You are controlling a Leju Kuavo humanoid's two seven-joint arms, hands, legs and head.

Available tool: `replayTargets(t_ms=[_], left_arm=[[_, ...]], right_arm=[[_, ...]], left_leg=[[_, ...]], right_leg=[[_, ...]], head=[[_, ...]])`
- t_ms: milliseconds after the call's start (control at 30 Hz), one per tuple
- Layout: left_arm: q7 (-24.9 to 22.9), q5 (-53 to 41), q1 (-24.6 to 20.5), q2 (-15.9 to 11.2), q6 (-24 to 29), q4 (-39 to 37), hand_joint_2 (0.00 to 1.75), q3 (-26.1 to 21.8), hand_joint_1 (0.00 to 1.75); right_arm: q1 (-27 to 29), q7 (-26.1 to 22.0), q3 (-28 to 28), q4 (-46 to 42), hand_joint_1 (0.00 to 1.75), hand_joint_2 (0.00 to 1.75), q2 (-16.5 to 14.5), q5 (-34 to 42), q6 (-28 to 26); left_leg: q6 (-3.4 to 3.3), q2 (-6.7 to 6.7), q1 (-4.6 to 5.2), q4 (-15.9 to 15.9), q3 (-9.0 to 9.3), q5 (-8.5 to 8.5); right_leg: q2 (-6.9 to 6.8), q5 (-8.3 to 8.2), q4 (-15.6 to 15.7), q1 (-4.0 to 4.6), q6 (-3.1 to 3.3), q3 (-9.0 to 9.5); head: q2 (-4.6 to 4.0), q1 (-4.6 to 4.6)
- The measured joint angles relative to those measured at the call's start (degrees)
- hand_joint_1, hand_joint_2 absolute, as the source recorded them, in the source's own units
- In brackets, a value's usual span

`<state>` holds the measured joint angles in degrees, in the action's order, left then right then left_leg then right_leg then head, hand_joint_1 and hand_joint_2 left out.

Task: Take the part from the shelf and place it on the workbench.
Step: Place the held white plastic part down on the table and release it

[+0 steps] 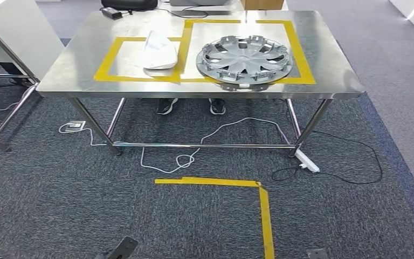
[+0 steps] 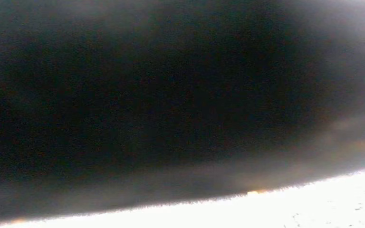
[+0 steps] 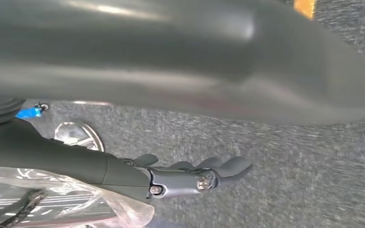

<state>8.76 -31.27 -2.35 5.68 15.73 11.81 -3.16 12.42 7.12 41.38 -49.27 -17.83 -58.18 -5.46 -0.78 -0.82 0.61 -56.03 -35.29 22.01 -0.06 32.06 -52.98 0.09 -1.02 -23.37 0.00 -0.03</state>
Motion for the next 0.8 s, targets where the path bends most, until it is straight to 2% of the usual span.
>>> replayTargets(t_ms=[33,67,100,167,200,233,267,300,333,367,400,433,467,533,567,600,633,667,700,733,767,800], left_arm=[[-0.04,0.05,0.06,-0.09,0.01,-0.02,0.0,0.01,0.0],[-0.08,0.1,0.15,-0.17,0.0,-0.03,0.0,0.0,0.0],[-0.13,0.15,0.22,-0.27,-0.01,-0.05,0.0,0.0,0.0],[-0.17,0.25,0.25,-0.37,-0.02,-0.05,0.0,-0.01,0.0],[-0.17,0.31,0.23,-0.4,-0.02,-0.05,0.0,-0.01,0.0],[-0.17,0.36,0.22,-0.43,-0.03,-0.05,0.0,-0.01,0.0],[-0.17,0.4,0.21,-0.43,-0.03,-0.05,0.0,-0.01,0.0],[-0.16,0.44,0.19,-0.44,-0.04,-0.05,0.0,-0.01,0.0],[-0.16,0.47,0.16,-0.46,-0.03,-0.05,0.0,-0.01,0.0],[-0.14,0.49,0.11,-0.5,-0.02,-0.05,0.0,-0.01,0.0],[-0.12,0.52,0.06,-0.54,0.01,-0.05,0.0,-0.01,0.0],[-0.08,0.55,0.01,-0.57,0.04,-0.05,0.0,-0.01,0.0],[-0.03,0.57,-0.03,-0.58,0.07,-0.05,0.0,-0.01,0.0],[0.02,0.61,0.02,-0.55,0.09,-0.05,0.0,-0.01,0.0],[0.02,0.62,0.04,-0.57,0.1,-0.05,0.0,-0.03,0.0],[0.02,0.63,0.06,-0.6,0.12,-0.05,0.0,-0.05,0.0],[0.02,0.64,0.03,-0.62,0.14,-0.05,0.0,-0.07,0.0],[0.02,0.65,0.0,-0.64,0.16,-0.05,0.0,-0.09,0.0],[0.02,0.65,-0.01,-0.63,0.16,-0.05,0.0,-0.09,0.0],[0.02,0.65,-0.01,-0.61,0.16,-0.05,0.0,-0.09,0.0],[0.02,0.65,-0.01,-0.61,0.16,-0.05,0.0,-0.1,0.0],[0.02,0.65,0.0,-0.6,0.16,-0.05,0.0,-0.1,0.0]], right_arm=[[-0.36,-0.1,0.57,0.87,0.0,0.0,0.08,-0.04,-0.01],[-0.69,-0.16,1.05,1.62,0.0,0.0,0.15,-0.06,0.0],[-1.01,-0.26,1.45,2.31,0.0,0.0,0.2,-0.07,0.01],[-1.68,-0.6,2.17,3.47,0.0,0.0,0.33,-0.04,0.05],[-2.01,-0.77,2.56,4.05,0.0,0.0,0.4,0.01,0.1],[-2.32,-0.91,2.98,4.56,0.0,0.0,0.46,0.07,0.19],[-2.59,-1.03,3.41,5.04,0.0,0.0,0.51,0.12,0.33],[-2.8,-1.09,3.78,5.4,0.0,0.0,0.55,0.15,0.5],[-2.97,-1.13,4.11,5.71,0.0,0.0,0.56,0.14,0.68],[-3.11,-1.16,4.39,5.99,0.0,0.0,0.56,0.07,0.89],[-3.2,-1.21,4.59,6.2,0.0,0.0,0.56,-0.05,1.08],[-3.28,-1.29,4.79,6.38,0.0,0.0,0.57,-0.22,1.24],[-3.34,-1.38,4.98,6.52,0.0,0.0,0.57,-0.38,1.37],[-3.35,-1.5,5.39,6.77,0.0,0.0,0.6,-0.58,1.46],[-3.33,-1.53,5.57,6.9,0.0,0.0,0.62,-0.61,1.48],[-3.31,-1.55,5.75,7.03,0.0,0.0,0.64,-0.64,1.49],[-3.32,-1.57,5.88,7.15,0.0,0.0,0.66,-0.66,1.5],[-3.34,-1.59,5.98,7.27,0.0,0.0,0.67,-0.69,1.52],[-3.38,-1.61,6.05,7.35,0.0,0.0,0.68,-0.7,1.56],[-3.41,-1.62,6.11,7.42,0.0,0.0,0.69,-0.72,1.61],[-3.44,-1.64,6.18,7.48,0.0,0.0,0.7,-0.73,1.64],[-3.46,-1.64,6.27,7.53,0.0,0.0,0.71,-0.74,1.68]], left_leg=[[0.32,0.09,-0.08,-0.39,-0.25,0.59],[0.65,0.19,-0.17,-1.52,-0.64,2.22],[0.99,0.29,-0.27,-3.8,-1.26,4.94],[1.43,0.36,-0.49,-10.92,-2.61,10.85],[1.54,0.37,-0.55,-14.41,-2.94,12.36],[1.55,0.37,-0.59,-16.57,-2.73,12.31],[1.48,0.38,-0.61,-16.96,-1.74,11.04],[1.3,0.4,-0.6,-15.28,0.18,9.26],[1.03,0.47,-0.58,-12.01,2.82,7.9],[0.7,0.56,-0.5,-7.8,5.75,7.45],[0.4,0.64,-0.39,-3.94,8.18,7.74],[0.14,0.71,-0.23,-1.27,9.64,8.3],[-0.06,0.73,-0.06,0.18,10.17,8.73],[-0.62,0.59,-0.03,0.77,9.42,8.12],[-0.98,0.48,-0.1,0.91,8.8,7.5],[-1.38,0.36,-0.18,1.04,8.02,6.73],[-1.66,0.25,-0.18,1.05,7.19,6.01],[-1.87,0.2,-0.08,1.02,6.21,5.22],[-1.96,0.12,0.0,0.99,5.23,4.44],[-1.94,0.06,0.07,0.94,4.18,3.62],[-1.87,0.01,0.1,0.87,3.08,2.79],[-1.75,-0.02,0.11,0.77,1.94,1.96]], right_leg=[[-0.1,-0.48,-0.1,-0.05,0.44,-0.64],[-0.24,-1.0,-0.12,-0.12,0.95,-1.15],[-0.37,-1.61,-0.14,-0.19,1.37,-1.8],[-0.48,-2.75,-0.49,-0.02,1.76,-3.31],[-0.53,-3.33,-0.79,0.06,1.78,-4.12],[-0.58,-3.87,-1.19,0.14,1.79,-5.02],[-0.6,-4.38,-1.68,0.21,1.76,-6.01],[-0.6,-4.84,-2.19,0.28,1.7,-7.01],[-0.57,-5.25,-2.67,0.32,1.61,-7.98],[-0.53,-5.62,-3.13,0.42,1.44,-8.79],[-0.5,-6.04,-3.47,0.48,1.2,-9.39],[-0.5,-6.51,-3.66,0.47,0.9,-9.87],[-0.5,-7.01,-3.77,0.44,0.57,-10.26],[-0.45,-7.65,-3.88,0.28,-0.12,-10.94],[-0.36,-6.62,-4.55,0.23,-0.45,-11.41],[-0.26,-4.43,-6.25,0.17,-0.74,-12.2],[-0.17,-1.35,-9.12,0.06,-0.95,-13.12],[-0.12,1.78,-12.8,-0.01,-1.15,-14.12],[-0.11,3.75,-16.45,-0.07,-1.23,-14.82],[-0.11,4.07,-19.04,-0.09,-1.28,-14.8],[-0.11,2.89,-19.95,-0.1,-1.3,-13.96],[-0.11,0.93,-18.94,-0.11,-1.3,-12.14]], head=[[0.0,0.0],[-0.01,-0.08],[-0.01,-0.21],[-0.01,-0.44],[0.0,-0.48],[0.0,-0.46],[0.0,-0.48],[-0.01,-0.47],[-0.01,-0.47],[-0.01,-0.47],[-0.01,-0.44],[0.0,-0.44],[-0.01,-0.43],[-0.01,-0.44],[-0.01,-0.37],[0.0,-0.27],[0.0,-0.17],[0.0,-0.06],[0.0,-0.02],[0.0,-0.02],[0.0,-0.02],[0.0,-0.02]])
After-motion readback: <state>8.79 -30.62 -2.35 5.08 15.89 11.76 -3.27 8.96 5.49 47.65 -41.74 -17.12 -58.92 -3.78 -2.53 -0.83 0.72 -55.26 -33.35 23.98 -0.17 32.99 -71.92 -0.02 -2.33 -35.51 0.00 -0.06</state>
